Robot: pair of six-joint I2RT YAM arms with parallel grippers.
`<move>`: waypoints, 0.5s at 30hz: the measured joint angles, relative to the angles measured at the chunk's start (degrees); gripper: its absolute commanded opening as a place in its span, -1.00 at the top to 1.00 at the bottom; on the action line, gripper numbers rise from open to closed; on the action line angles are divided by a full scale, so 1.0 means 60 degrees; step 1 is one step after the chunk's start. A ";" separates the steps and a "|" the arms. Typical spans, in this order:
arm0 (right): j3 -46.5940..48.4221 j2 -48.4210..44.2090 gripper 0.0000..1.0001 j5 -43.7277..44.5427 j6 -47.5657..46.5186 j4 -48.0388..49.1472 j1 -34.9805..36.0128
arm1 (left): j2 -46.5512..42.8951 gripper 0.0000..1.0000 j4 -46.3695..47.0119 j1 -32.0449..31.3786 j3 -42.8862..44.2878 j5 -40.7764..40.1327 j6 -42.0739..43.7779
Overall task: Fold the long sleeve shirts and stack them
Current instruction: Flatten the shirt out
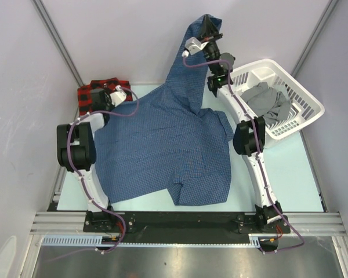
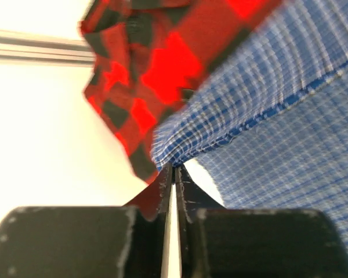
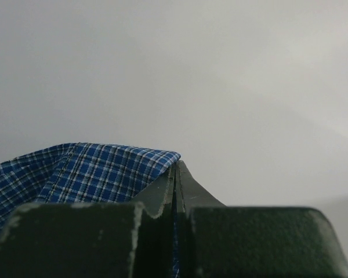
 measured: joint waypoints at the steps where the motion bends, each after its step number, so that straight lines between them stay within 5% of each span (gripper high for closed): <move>1: 0.0026 0.0000 1.00 -0.0091 0.0000 0.0040 -0.0055 | 0.0000 1.00 -0.0208 0.0080 0.0229 0.0091 -0.0015; 7: -0.1432 -0.0517 1.00 -0.0455 0.0973 0.0361 -0.0270 | -0.0022 1.00 -0.1348 0.0168 0.0841 0.0805 0.0018; 15: -0.8306 -0.4761 1.00 -0.1228 0.3399 -0.1479 0.0918 | -0.0026 1.00 -0.2397 0.0168 0.0838 0.1279 0.0018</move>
